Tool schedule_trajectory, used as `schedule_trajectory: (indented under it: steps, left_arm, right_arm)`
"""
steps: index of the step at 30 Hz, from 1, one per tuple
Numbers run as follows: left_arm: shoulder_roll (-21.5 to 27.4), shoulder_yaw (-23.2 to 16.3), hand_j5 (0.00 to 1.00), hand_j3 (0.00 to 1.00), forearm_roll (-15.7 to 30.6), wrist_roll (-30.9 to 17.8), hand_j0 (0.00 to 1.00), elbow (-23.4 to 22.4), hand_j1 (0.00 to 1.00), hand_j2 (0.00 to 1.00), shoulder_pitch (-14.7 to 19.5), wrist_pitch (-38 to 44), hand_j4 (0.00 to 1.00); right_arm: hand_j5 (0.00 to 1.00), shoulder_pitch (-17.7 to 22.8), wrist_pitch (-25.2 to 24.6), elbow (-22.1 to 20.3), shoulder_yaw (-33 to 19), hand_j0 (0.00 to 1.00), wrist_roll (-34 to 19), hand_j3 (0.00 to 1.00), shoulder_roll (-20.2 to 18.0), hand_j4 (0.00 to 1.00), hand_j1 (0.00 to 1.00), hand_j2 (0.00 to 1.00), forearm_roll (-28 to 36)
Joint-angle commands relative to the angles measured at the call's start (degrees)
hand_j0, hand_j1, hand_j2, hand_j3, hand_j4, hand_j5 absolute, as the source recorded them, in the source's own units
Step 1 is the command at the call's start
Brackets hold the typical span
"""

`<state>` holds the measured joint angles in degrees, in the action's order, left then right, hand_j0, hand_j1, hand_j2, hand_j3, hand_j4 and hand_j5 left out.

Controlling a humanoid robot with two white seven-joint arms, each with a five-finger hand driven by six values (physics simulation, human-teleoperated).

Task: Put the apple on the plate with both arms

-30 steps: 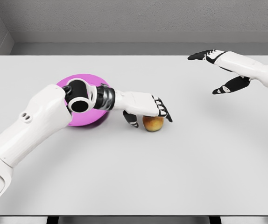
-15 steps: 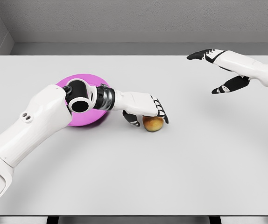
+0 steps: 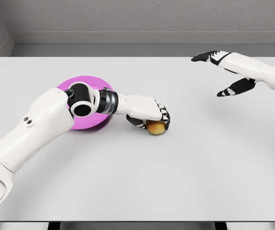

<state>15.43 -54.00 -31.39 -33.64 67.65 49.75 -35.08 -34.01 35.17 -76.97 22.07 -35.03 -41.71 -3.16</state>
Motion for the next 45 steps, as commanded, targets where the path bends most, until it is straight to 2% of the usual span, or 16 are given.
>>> schedule_trajectory:
  steps: [1, 8, 10, 13, 14, 16, 20, 27, 29, 30, 31, 32, 39, 41, 43, 45]
  left_arm:
    - [0.04, 0.04, 0.57, 0.57, 0.28, -0.02, 0.57, 0.11, 0.57, 0.57, 0.0, 0.08, 0.57]
    - [0.92, 0.21, 0.51, 0.51, 1.07, 0.16, 0.51, 0.64, 0.51, 0.51, 0.7, 0.08, 0.51]
    - [1.97, 0.57, 0.51, 0.51, 4.14, 0.16, 0.51, 0.82, 0.51, 0.51, 1.32, 0.08, 0.51]
    - [7.33, 1.18, 0.49, 0.49, 10.47, 0.07, 0.49, 4.16, 0.49, 0.49, 1.67, 0.08, 0.49]
    - [9.97, 2.5, 0.49, 0.49, 12.05, 0.07, 0.49, 5.21, 0.49, 0.49, 1.76, 0.08, 0.49]
    - [14.27, 5.4, 0.49, 0.49, 14.25, -0.19, 0.49, 5.48, 0.49, 0.49, 1.76, 0.08, 0.49]
    - [20.78, 7.16, 0.49, 0.49, 15.57, -0.19, 0.49, 5.39, 0.49, 0.49, 1.23, 0.08, 0.49]
    - [22.63, 8.12, 0.52, 0.52, 15.48, -0.19, 0.52, 2.84, 0.52, 0.52, -0.18, 0.08, 0.52]
    - [22.54, 8.04, 0.59, 0.59, 15.48, -0.19, 0.59, 1.96, 0.59, 0.59, -0.26, 0.08, 0.59]
    - [22.45, 8.04, 0.8, 0.8, 15.57, -0.19, 0.8, 1.87, 0.8, 0.8, -0.44, 0.08, 0.8]
    - [22.28, 8.04, 0.93, 0.93, 15.66, -0.11, 0.93, 1.26, 0.93, 0.93, -0.53, 0.08, 0.93]
    - [22.01, 8.04, 0.99, 0.99, 15.66, -0.11, 0.99, 0.64, 0.99, 0.99, -0.53, 0.08, 0.99]
    - [22.01, 8.04, 1.0, 1.0, 15.75, -0.11, 1.0, 0.82, 1.0, 1.0, -0.35, 0.08, 1.0]
    - [21.66, 7.77, 1.0, 1.0, 18.64, 0.16, 1.0, 1.17, 1.0, 1.0, -0.79, 0.08, 1.0]
    - [21.75, 7.86, 1.0, 1.0, 23.48, 0.16, 1.0, 1.17, 1.0, 1.0, -0.79, 0.08, 1.0]
    - [21.66, 7.77, 1.0, 1.0, 23.83, 0.16, 1.0, 1.17, 1.0, 1.0, -0.88, 0.08, 1.0]
  right_arm:
    - [1.0, 0.0, -0.17, -0.02, -0.01, 1.0, 0.03, 1.0, -0.12, 1.0, 1.0, 1.0, 0.43]
    - [1.0, -0.09, -0.17, -0.02, -0.01, 1.0, 0.03, 1.0, -0.12, 1.0, 1.0, 1.0, 0.43]
    - [1.0, 0.0, -0.17, -0.02, -0.01, 1.0, 0.03, 1.0, -0.12, 1.0, 1.0, 1.0, 0.43]
    - [1.0, 0.0, -0.17, -0.02, -0.01, 1.0, 0.03, 1.0, -0.12, 1.0, 1.0, 1.0, 0.43]
    - [1.0, 0.0, -0.17, 0.07, -0.01, 1.0, 0.03, 1.0, -0.12, 1.0, 1.0, 1.0, 0.43]
    - [1.0, 0.0, -0.17, 0.07, -0.01, 1.0, 0.03, 1.0, -0.21, 1.0, 1.0, 1.0, 0.43]
    - [1.0, 0.09, -0.17, -0.02, 0.08, 1.0, 0.03, 1.0, -0.21, 1.0, 1.0, 1.0, 0.43]
    - [1.0, 0.09, -0.17, 0.07, 0.08, 1.0, 0.03, 1.0, -0.21, 1.0, 1.0, 1.0, 0.43]
    - [1.0, 0.09, -0.17, 0.07, 0.08, 1.0, 0.03, 1.0, -0.3, 1.0, 1.0, 1.0, 0.43]
    - [1.0, 0.09, -0.17, 0.07, 0.08, 1.0, 0.03, 1.0, -0.3, 1.0, 1.0, 1.0, 0.43]
    - [1.0, 0.09, -0.17, 0.07, 0.08, 1.0, 0.03, 1.0, -0.3, 1.0, 1.0, 1.0, 0.43]
    - [1.0, 0.09, -0.17, 0.07, 0.08, 1.0, 0.03, 1.0, -0.3, 1.0, 1.0, 1.0, 0.43]
    - [1.0, 0.35, -0.17, 0.07, 0.08, 1.0, 0.03, 1.0, -0.39, 1.0, 1.0, 1.0, 0.43]
    - [1.0, 0.35, -0.17, 0.07, 0.08, 1.0, 0.03, 1.0, -0.47, 1.0, 1.0, 1.0, 0.43]
    - [1.0, 0.44, -0.17, 0.15, 0.08, 1.0, 0.03, 1.0, -0.56, 1.0, 1.0, 1.0, 0.43]
    - [1.0, 0.53, -0.17, 0.15, -0.01, 1.0, 0.03, 1.0, -0.56, 1.0, 1.0, 1.0, 0.43]
